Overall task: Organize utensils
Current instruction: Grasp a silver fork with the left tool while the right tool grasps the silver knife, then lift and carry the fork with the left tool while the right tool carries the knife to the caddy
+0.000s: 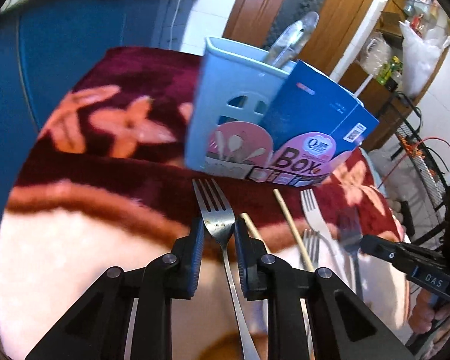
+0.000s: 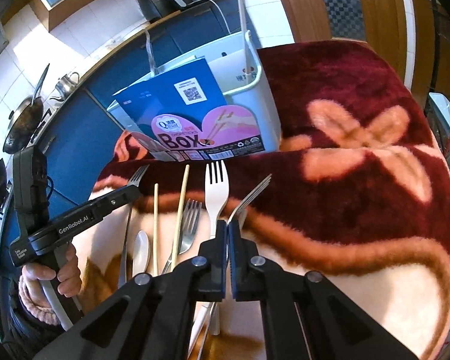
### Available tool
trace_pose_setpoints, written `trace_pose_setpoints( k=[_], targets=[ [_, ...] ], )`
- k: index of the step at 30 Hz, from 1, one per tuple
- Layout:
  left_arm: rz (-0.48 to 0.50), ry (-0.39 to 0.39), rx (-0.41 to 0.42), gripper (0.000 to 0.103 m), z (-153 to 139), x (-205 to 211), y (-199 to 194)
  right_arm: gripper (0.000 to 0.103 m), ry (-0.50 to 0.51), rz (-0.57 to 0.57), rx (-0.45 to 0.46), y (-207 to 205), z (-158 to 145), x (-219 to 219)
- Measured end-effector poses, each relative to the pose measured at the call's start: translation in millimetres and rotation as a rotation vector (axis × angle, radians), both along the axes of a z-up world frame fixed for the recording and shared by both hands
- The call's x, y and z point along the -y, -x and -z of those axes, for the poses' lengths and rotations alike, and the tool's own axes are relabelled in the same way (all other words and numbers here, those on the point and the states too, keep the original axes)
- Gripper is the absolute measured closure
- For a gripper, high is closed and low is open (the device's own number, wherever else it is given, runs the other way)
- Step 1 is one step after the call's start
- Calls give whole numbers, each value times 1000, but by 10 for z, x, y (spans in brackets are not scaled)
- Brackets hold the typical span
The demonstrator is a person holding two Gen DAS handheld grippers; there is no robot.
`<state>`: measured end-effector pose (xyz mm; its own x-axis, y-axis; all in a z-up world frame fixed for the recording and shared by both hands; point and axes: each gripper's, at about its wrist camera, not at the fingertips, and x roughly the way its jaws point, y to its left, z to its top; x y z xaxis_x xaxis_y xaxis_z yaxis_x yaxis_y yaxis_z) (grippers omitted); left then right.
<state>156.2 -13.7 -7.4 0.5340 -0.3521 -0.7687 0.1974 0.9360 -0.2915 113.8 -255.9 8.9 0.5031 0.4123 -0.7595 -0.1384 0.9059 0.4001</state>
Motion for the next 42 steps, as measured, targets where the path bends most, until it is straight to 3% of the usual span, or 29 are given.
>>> trace_pose_setpoints(
  k=[4, 12, 20, 26, 29, 31, 36, 42],
  targets=[
    [17, -14, -39, 82, 39, -14, -32, 100, 8, -5, -23, -59, 38, -26],
    [58, 74, -85, 82, 63, -58, -115, 97, 19, 9, -47, -133, 32, 21],
    [31, 155, -95, 81, 94, -142, -191, 95, 21, 16, -73, -208, 55, 38],
    [47, 169, -97, 82, 104, -110, -269, 92, 23, 21, -112, -336, 84, 49],
    [58, 165, -94, 94, 113, -88, -284, 89, 2, 31, -132, -397, 115, 75],
    [55, 170, -95, 94, 109, -88, -295, 88, -20, 35, -152, -443, 138, 88],
    [51, 173, -56, 97, 17, -111, -251, 90, -44, 43, -156, -474, 121, 106],
    [29, 180, 22, 100, -201, -171, -81, 94, -75, 17, -74, -270, -59, 102]
  ],
)
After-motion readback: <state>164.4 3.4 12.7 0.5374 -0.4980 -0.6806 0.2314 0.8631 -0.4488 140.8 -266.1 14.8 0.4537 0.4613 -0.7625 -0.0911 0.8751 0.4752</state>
